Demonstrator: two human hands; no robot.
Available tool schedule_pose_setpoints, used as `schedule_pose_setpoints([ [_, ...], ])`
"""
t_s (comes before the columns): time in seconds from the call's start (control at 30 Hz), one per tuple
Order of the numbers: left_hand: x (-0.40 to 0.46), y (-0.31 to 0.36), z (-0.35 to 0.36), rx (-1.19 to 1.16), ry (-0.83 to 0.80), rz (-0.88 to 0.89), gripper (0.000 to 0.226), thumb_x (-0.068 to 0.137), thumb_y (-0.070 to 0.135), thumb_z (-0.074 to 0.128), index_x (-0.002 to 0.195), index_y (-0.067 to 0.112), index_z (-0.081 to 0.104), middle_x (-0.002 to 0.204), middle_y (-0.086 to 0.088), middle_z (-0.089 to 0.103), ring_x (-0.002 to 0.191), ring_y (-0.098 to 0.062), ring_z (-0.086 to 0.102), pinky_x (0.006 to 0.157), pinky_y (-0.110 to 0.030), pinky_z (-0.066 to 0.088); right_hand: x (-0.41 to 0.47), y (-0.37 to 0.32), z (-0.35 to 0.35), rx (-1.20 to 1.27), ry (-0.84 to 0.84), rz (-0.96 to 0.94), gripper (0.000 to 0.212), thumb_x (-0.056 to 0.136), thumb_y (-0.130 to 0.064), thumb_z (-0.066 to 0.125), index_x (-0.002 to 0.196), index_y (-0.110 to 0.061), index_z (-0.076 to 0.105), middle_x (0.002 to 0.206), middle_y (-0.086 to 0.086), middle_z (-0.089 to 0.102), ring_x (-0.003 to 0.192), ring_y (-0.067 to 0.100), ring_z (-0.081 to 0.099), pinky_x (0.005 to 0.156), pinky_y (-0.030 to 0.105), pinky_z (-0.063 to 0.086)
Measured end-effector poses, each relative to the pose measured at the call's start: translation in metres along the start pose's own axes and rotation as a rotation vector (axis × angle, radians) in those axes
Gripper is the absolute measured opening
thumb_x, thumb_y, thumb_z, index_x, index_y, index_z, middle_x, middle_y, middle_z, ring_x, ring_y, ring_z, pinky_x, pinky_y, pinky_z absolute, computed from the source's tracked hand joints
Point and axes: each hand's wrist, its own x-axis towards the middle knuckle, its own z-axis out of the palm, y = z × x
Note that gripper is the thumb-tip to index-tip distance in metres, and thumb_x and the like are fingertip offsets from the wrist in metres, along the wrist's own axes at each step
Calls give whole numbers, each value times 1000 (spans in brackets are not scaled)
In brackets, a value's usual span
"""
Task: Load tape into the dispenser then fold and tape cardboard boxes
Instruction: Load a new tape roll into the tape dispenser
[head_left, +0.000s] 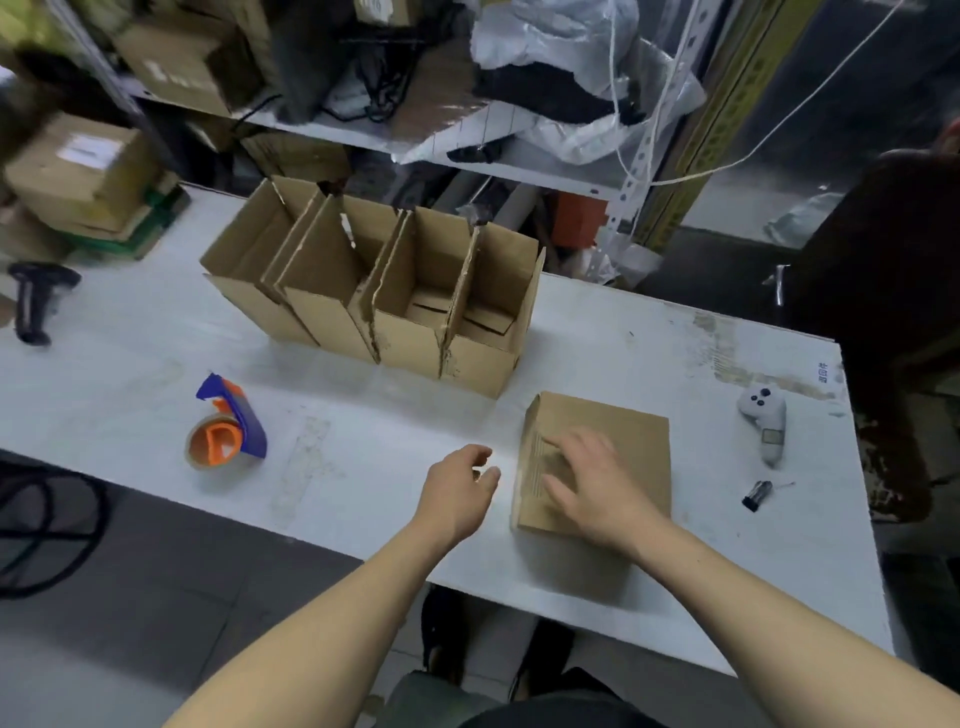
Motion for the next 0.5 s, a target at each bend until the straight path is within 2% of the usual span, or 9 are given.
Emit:
schedule_pose_setpoints([
  [0.07,-4,-11,-17,44,68,5,41,105,31,55,144,18,57,142,1,62,124,-17,61,108,-37,49,18,-23,7,-41,-44,-56,51,102,-33,58,151,-21,47,144,0,48,138,21,37,113,25,24],
  [0.17,-9,-37,-48,69,176,-37,44,105,33,53,147,19,54,146,1,58,129,-18,58,110,-38,47,45,-64,19,-87,-91,-140,48,104,-35,55,150,-23,48,148,-2,48,143,19,35,116,28,26],
  [0.3,-13,-79,-98,59,346,-132,43,105,32,53,146,19,54,146,-1,57,129,-20,58,108,-37,47,82,-131,46,-117,-152,-235,46,104,-38,53,148,-23,50,147,-3,51,141,20,39,116,34,35],
  [0.43,-11,-123,-154,44,495,-217,42,104,27,52,145,18,54,146,-3,56,129,-23,56,104,-38,47,120,-205,83,-110,-255,-307,48,103,-38,54,148,-20,51,145,-1,55,140,22,43,114,36,37],
  [0.5,-6,-146,-180,77,565,-252,34,103,22,50,136,15,55,141,-7,56,122,-28,55,97,-39,48,139,-241,102,-111,-294,-321,51,103,-38,54,149,-18,51,145,1,57,138,24,48,112,36,38],
])
